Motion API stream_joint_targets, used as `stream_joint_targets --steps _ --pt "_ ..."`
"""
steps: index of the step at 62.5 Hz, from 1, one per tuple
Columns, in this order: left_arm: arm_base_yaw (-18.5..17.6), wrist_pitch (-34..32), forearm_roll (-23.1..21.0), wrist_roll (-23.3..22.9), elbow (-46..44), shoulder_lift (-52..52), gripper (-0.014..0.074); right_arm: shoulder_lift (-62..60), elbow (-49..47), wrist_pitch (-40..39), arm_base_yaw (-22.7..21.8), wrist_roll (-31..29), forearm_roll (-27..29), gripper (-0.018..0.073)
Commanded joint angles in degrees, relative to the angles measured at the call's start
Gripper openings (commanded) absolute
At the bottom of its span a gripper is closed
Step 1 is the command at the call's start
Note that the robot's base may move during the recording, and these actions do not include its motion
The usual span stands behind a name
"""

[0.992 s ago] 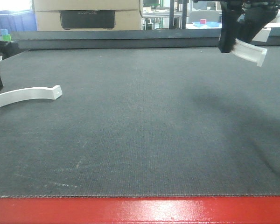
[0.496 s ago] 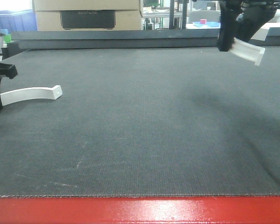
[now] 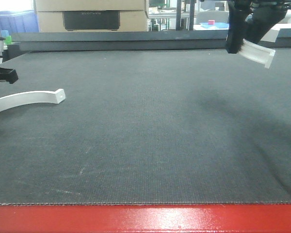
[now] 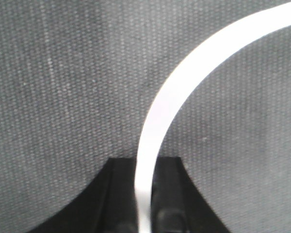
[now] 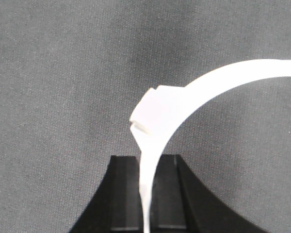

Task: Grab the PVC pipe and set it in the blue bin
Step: 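Lift both held white clamps up off the table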

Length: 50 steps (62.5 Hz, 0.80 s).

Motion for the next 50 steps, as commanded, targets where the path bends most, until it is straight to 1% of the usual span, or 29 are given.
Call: stream_joint_targets --steps 1,6,13,21,28,40,42,46,50 --pt "-0.28 1.14 0.0 0.38 -0.35 0.02 -0.0111 -0.64 -0.28 -0.82 0.08 -0.58 -0.3 -0.0169" --pt "-0.28 1.3 0.0 0.38 -0.35 -0.11 -0.0111 -1.06 -0.28 0.05 0.08 -0.58 -0.72 -0.0169" --pt "-0.28 4.39 0.0 0.27 -1.33 -1.63 -0.0111 -2.93 -0.71 1.15 0.08 -0.58 -0.97 -0.0169" --pt "-0.28 5.82 -2.45 0.27 -1.86 -5.94 -0.0111 -6.07 -0.71 0.06 0.08 -0.58 -0.97 -0.0169" --pt "-0.28 6.5 -5.66 0.27 -1.86 -11.59 -0.0111 -8.86 -0.71 -0.84 0.08 -0.58 -0.97 -0.0169" --pt "-0.43 7.48 -16.69 0.4 -1.86 -22.63 -0.0111 -14.09 -0.57 -1.1 0.08 -0.58 -0.97 -0.0169" --pt "-0.56 7.37 -17.69 0.4 -1.86 -24.22 -0.0111 -14.84 -0.34 -1.61 0.08 -0.58 -0.97 -0.0169" --pt "-1.17 6.49 -17.69 0.4 -1.68 -27.64 -0.0111 -16.36 0.48 -3.12 0.08 -0.58 -1.54 -0.0169" --pt "-1.68 3.72 -17.59 0.4 -0.86 -30.78 -0.0111 -18.13 2.16 -5.31 0.08 -0.58 -1.54 -0.0169"
